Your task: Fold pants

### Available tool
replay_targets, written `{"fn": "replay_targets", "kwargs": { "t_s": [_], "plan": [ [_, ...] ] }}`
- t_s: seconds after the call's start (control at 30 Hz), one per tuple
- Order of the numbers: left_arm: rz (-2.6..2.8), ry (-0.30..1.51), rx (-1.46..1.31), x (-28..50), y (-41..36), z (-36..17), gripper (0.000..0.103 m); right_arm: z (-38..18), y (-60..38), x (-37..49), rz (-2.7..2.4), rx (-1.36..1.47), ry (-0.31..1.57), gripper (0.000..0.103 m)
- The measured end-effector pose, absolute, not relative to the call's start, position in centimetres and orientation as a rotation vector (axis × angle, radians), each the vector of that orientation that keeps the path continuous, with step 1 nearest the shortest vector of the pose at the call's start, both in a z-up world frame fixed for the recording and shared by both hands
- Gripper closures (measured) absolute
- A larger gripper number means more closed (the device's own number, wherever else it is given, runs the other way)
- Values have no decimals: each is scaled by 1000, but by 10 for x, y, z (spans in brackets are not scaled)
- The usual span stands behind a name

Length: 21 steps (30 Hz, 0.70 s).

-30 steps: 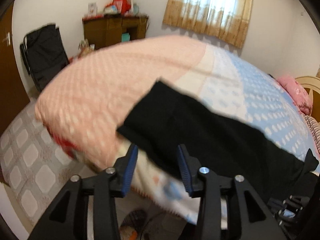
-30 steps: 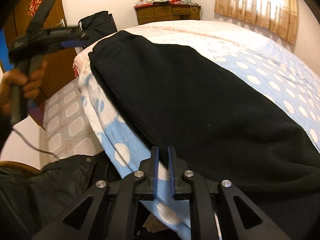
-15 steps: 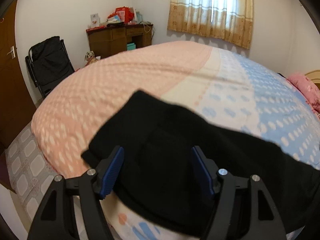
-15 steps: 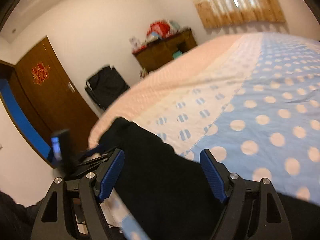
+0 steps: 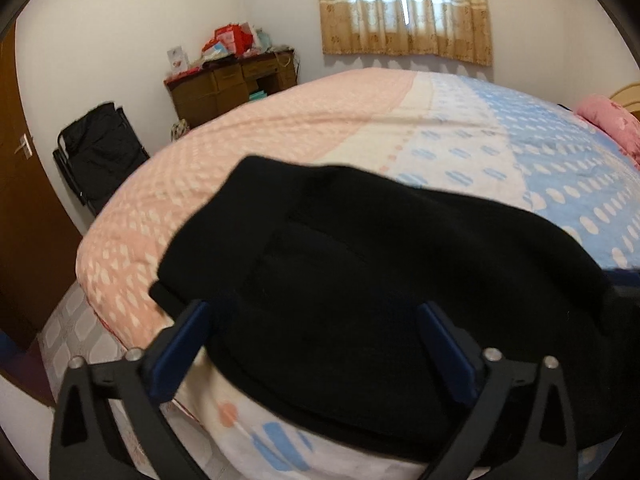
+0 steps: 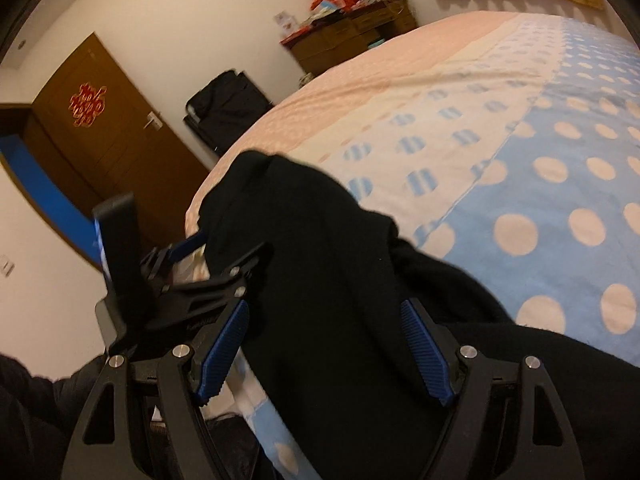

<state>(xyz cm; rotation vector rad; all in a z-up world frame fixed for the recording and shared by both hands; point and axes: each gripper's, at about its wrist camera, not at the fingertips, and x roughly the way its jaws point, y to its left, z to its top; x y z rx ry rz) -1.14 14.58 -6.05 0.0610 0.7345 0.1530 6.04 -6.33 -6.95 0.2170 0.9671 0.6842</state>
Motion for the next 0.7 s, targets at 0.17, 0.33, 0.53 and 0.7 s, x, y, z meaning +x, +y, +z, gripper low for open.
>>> {"fn": "replay_targets", "kwargs": {
  "t_s": [0.17, 0.33, 0.53, 0.7],
  "plan": [
    [162, 728, 53, -13, 147, -62, 0, -77, -74, 87, 658, 332, 976, 24],
    [162, 730, 41, -14, 148, -63, 0, -87, -60, 100, 743, 483, 1030, 23],
    [165, 723, 46, -15, 147, -64, 0, -93, -50, 116, 749, 597, 1039, 22],
    [160, 723, 58, -16, 146, -65, 0, -88, -46, 133, 677, 587, 984, 22]
  ]
}}
